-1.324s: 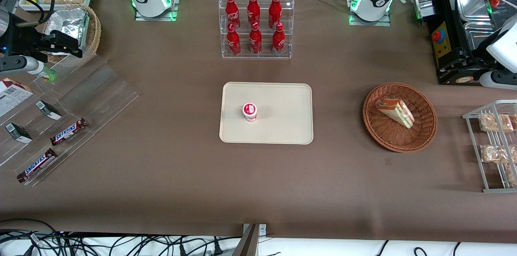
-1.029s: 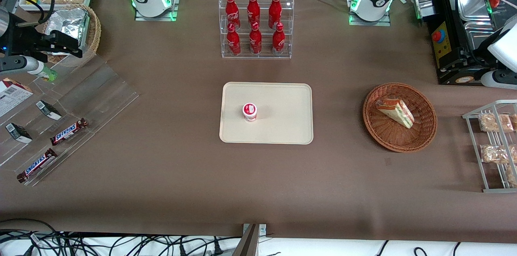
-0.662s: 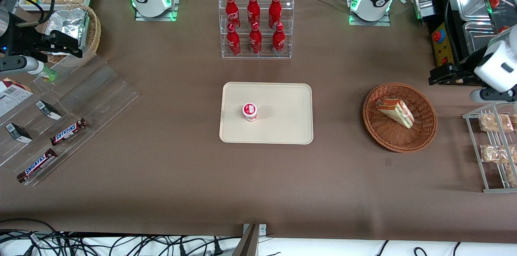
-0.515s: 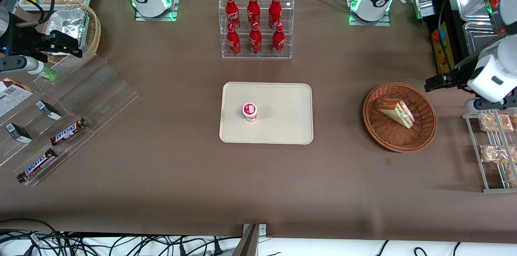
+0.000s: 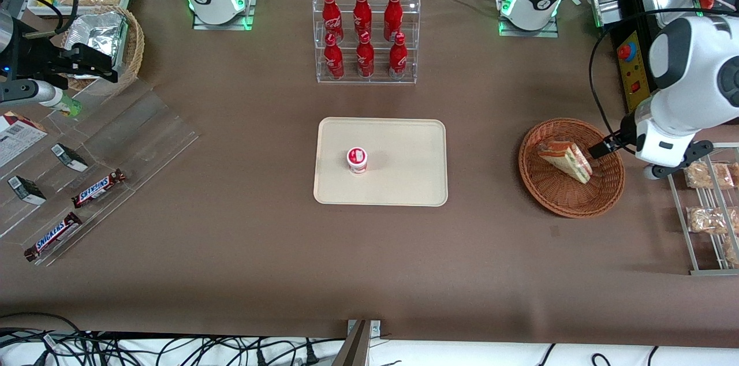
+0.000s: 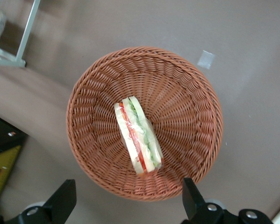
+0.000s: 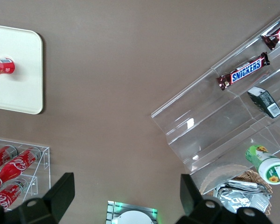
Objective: Place sandwich from basket to tray
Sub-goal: 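Move the left gripper over the wrapped sandwich in the wicker basket, then lower the open left gripper around the sandwich and close it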
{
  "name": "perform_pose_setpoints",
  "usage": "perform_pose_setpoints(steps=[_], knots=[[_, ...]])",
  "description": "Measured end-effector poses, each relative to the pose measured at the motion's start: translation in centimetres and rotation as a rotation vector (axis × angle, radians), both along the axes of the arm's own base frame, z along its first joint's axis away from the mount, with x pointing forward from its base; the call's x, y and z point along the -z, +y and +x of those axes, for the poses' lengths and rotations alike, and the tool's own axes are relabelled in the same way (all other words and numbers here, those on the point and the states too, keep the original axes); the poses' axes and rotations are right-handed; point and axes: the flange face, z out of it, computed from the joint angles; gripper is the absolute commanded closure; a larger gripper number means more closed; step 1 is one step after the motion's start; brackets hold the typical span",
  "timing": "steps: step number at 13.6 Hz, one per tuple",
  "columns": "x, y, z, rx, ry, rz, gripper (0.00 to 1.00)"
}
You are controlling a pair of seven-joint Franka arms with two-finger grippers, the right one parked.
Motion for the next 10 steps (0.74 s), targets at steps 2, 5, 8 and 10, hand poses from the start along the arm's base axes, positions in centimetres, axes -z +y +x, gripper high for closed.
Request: perform_pose_setpoints(steps=[2,5,8,10], knots=[[2.2,-0.1,-0.6,-0.081,-0.036,0.006,0.0],[5.8,-0.2,-1.9,-0.164,-0.089,0.029,0.0],[8.7,-0.5,-2.9,-0.238,-0.129,0.02,0.0],[10.4,-0.6,-3.4,-0.257,-0.145,0.017,0.0]])
